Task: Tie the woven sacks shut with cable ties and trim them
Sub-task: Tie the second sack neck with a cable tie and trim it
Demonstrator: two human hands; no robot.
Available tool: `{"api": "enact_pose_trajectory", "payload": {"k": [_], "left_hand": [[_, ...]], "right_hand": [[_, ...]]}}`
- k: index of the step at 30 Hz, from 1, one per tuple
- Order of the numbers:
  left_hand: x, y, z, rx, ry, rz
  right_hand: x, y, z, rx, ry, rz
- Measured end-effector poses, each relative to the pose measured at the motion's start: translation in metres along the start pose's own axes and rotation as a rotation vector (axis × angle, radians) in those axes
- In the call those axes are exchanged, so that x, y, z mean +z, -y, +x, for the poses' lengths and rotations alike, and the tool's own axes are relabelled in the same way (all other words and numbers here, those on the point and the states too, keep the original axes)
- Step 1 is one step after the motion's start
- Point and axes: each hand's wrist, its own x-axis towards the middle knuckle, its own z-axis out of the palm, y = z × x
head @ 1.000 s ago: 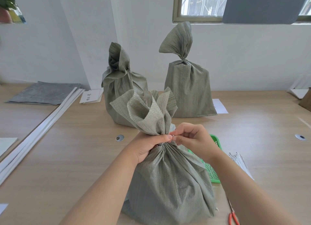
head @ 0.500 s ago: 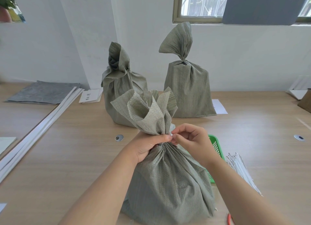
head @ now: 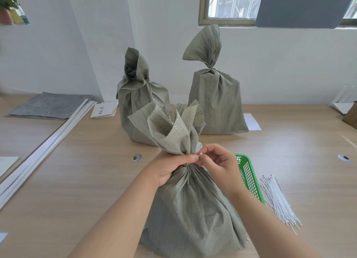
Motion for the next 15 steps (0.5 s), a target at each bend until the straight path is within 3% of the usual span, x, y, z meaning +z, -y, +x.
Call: {"api": "enact_pose_trajectory", "payload": {"k": [15], "left_hand": [[-0.0052,0.0052,-0.0009,-0.04,0.032,0.001]], "right_hand": [[0.0008,0.0,0.0006,0.049,0.028,-0.011]]}}
